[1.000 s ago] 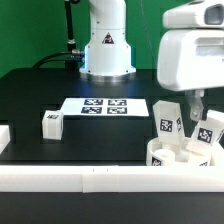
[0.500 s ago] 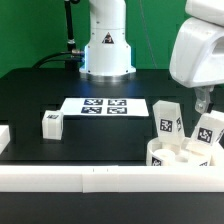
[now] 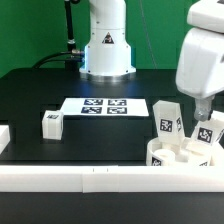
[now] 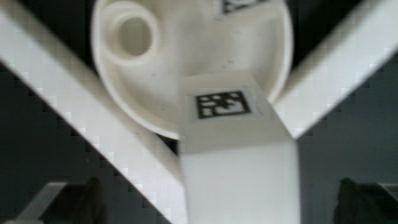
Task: Assemble stool
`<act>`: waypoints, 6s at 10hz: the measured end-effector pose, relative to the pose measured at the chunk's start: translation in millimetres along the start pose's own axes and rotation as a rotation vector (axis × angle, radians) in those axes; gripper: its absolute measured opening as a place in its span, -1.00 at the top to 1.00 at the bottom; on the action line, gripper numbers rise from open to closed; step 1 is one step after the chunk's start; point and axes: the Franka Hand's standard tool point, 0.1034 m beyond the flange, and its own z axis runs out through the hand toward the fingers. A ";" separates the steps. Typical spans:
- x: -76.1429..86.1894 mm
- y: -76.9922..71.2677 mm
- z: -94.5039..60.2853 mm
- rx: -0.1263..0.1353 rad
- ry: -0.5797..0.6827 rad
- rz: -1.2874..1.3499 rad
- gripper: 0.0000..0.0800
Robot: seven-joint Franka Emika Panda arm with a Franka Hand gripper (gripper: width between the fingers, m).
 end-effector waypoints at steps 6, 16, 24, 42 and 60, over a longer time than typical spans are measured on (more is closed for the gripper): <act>-4.7 -0.8 17.4 -0.020 0.018 -0.045 -0.62; -6.3 -1.3 20.5 -0.011 0.032 0.421 0.16; -0.5 -4.3 19.4 0.047 0.076 1.504 0.16; -5.1 -2.3 23.9 0.524 0.154 3.010 0.13; -12.6 13.7 -10.4 0.009 0.341 0.990 -0.62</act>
Offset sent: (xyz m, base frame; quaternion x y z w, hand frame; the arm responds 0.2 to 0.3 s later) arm -0.0063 0.0012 -0.0137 -0.0096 0.0315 -0.0012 0.9995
